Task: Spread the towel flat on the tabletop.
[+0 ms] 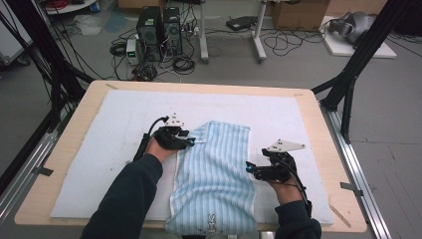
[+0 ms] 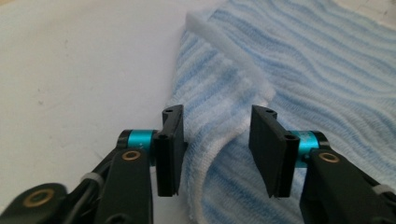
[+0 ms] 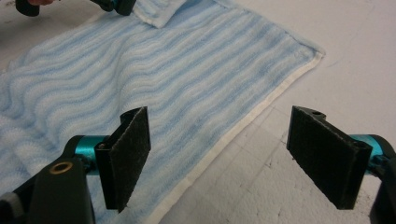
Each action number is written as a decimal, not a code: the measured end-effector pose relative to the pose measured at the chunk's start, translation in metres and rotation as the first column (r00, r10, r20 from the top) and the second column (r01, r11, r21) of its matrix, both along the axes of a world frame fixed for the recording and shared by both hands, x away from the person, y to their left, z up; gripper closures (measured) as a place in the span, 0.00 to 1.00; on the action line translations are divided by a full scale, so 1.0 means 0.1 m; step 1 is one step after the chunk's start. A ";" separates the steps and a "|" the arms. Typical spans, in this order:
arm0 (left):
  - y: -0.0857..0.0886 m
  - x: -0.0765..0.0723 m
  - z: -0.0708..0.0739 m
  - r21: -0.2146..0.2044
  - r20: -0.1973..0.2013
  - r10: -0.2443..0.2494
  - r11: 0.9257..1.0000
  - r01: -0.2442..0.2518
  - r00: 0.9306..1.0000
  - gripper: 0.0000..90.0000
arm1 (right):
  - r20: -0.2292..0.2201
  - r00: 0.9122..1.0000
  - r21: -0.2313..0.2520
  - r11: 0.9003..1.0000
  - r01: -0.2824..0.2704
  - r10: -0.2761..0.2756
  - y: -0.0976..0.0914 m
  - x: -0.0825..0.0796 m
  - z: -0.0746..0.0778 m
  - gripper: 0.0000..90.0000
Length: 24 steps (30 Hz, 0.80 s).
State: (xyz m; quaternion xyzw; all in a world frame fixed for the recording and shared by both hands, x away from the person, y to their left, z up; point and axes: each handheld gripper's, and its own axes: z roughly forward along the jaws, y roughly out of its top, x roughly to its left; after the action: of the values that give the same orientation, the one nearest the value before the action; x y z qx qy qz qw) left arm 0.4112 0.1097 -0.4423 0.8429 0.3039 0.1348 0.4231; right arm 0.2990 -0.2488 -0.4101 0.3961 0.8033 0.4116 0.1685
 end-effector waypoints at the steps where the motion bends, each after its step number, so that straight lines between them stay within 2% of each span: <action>1: 0.00 0.01 -0.01 0.001 -0.008 -0.005 1.000 0.005 1.000 0.65 | 0.000 1.000 0.001 1.000 0.001 -0.001 0.01 0.00 -0.01 0.23; 4: 0.00 0.01 -0.03 0.010 -0.015 0.006 1.000 -0.005 1.000 0.73 | -0.002 1.000 0.003 1.000 -0.005 0.005 0.03 0.02 -0.02 0.23; 6: 0.01 0.02 -0.02 0.014 -0.017 0.017 1.000 -0.016 1.000 0.86 | -0.004 1.000 0.000 1.000 -0.008 0.008 0.05 0.04 -0.03 0.23; 7: 0.02 0.02 -0.02 0.002 -0.022 0.026 1.000 -0.025 0.999 0.93 | -0.006 1.000 0.000 1.000 -0.010 0.010 0.06 0.05 -0.03 0.23; 10: 0.07 0.05 -0.01 -0.025 -0.038 0.057 0.998 -0.058 0.998 0.95 | -0.009 1.000 -0.001 1.000 -0.018 0.018 0.10 0.08 -0.04 0.23; 12: 0.13 0.06 0.00 -0.083 -0.062 0.095 0.992 -0.100 0.994 0.96 | -0.010 1.000 -0.001 1.000 -0.022 0.022 0.13 0.11 -0.04 0.23; 14: 0.19 0.08 0.00 -0.116 -0.082 0.143 0.982 -0.152 0.986 0.95 | -0.016 1.000 -0.002 1.000 -0.024 0.024 0.16 0.13 -0.04 0.23; 16: 0.24 0.10 -0.01 -0.135 -0.091 0.172 0.974 -0.183 0.981 0.95 | -0.021 0.999 -0.004 1.000 -0.026 0.026 0.18 0.16 -0.05 0.23; 18: 0.27 0.11 0.00 -0.133 -0.080 0.200 0.969 -0.209 0.977 0.95 | -0.024 0.999 -0.001 1.000 -0.023 0.023 0.19 0.18 -0.05 0.23; 20: 0.31 0.11 0.00 -0.141 -0.073 0.234 0.960 -0.242 0.970 0.95 | -0.024 0.999 -0.003 1.000 -0.027 0.027 0.21 0.20 -0.05 0.23; 24: 0.35 0.14 -0.02 -0.140 -0.063 0.280 0.948 -0.286 0.958 0.96 | -0.029 0.999 0.001 1.000 -0.018 0.018 0.24 0.26 -0.05 0.23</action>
State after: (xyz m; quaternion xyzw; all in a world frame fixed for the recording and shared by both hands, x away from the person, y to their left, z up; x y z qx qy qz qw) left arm 0.4251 0.1443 -0.4439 0.7596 0.4398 0.1533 0.4540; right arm 0.3250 -0.2252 -0.4155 0.3950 0.8089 0.4077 0.1530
